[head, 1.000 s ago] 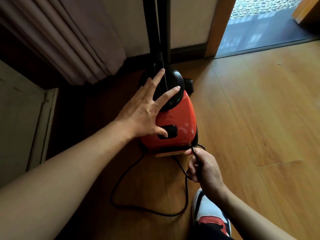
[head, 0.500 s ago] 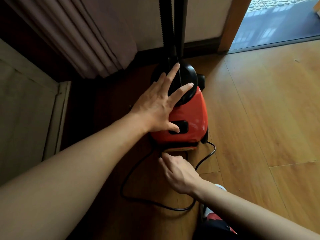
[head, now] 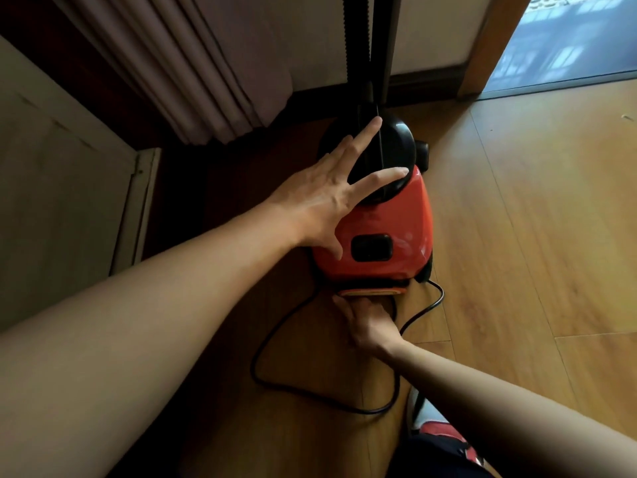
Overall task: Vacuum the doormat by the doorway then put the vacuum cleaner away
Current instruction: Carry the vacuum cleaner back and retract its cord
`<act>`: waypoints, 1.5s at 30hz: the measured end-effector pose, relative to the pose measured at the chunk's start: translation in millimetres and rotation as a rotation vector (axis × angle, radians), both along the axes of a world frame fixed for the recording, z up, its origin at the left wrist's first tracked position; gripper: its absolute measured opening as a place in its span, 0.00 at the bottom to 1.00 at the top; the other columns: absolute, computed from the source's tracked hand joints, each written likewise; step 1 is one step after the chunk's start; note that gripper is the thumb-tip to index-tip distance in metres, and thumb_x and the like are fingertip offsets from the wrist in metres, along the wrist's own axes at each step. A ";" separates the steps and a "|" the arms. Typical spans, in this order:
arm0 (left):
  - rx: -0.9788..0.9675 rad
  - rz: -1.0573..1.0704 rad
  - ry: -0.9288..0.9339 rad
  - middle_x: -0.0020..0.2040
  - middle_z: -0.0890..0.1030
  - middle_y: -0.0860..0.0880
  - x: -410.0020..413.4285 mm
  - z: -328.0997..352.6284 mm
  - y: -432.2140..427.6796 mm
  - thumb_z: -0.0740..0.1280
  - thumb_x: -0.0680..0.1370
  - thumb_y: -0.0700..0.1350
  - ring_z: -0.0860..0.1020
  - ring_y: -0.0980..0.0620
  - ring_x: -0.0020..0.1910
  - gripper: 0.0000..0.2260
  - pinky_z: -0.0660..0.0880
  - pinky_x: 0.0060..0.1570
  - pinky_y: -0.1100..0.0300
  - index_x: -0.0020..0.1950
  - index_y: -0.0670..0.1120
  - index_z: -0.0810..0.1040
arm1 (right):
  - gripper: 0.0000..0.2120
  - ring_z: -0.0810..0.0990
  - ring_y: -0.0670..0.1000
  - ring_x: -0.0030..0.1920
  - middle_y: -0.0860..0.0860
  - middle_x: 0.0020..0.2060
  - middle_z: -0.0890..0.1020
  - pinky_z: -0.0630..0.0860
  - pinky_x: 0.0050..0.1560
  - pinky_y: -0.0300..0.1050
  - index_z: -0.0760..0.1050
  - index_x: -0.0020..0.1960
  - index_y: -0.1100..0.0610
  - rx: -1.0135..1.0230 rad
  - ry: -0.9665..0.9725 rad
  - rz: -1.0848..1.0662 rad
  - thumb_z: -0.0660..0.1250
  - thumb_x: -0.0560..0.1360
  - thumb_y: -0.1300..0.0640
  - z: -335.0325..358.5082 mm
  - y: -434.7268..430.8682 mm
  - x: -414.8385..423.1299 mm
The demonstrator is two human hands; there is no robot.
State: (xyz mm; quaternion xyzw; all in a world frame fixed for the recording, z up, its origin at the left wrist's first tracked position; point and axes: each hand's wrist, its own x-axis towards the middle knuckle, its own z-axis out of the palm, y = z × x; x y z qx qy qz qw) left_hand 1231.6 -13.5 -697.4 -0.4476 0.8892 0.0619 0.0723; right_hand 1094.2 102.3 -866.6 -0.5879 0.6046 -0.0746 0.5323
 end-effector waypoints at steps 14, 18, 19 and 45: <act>-0.002 0.010 0.021 0.79 0.28 0.49 -1.8 0.2 -0.7 0.85 0.57 0.53 0.55 0.39 0.79 0.55 0.81 0.47 0.53 0.73 0.65 0.54 | 0.30 0.81 0.55 0.49 0.51 0.41 0.85 0.77 0.48 0.51 0.82 0.46 0.53 -0.576 0.529 0.487 0.47 0.81 0.36 -1.0 -22.4 -107.8; -0.001 0.017 0.025 0.78 0.27 0.50 -2.1 0.7 -1.1 0.85 0.56 0.53 0.52 0.40 0.80 0.55 0.82 0.52 0.46 0.73 0.65 0.54 | 0.21 0.80 0.58 0.49 0.55 0.43 0.83 0.73 0.51 0.51 0.78 0.46 0.57 -0.566 0.640 0.604 0.58 0.81 0.40 22.7 -31.8 -119.4; -0.003 0.021 0.020 0.78 0.27 0.51 -1.7 0.7 -1.3 0.85 0.56 0.53 0.51 0.40 0.80 0.55 0.82 0.53 0.47 0.73 0.66 0.54 | 0.20 0.80 0.57 0.50 0.55 0.45 0.83 0.72 0.51 0.50 0.77 0.47 0.56 -0.561 0.689 0.622 0.60 0.81 0.40 27.5 -34.0 -120.4; -0.012 0.037 -0.009 0.77 0.25 0.51 -6.8 2.1 1.3 0.85 0.55 0.55 0.49 0.41 0.81 0.60 0.81 0.51 0.49 0.76 0.67 0.50 | 0.16 0.61 0.46 0.23 0.50 0.29 0.67 0.55 0.23 0.38 0.76 0.49 0.60 0.038 -0.803 -0.603 0.53 0.87 0.54 62.8 3.8 -93.7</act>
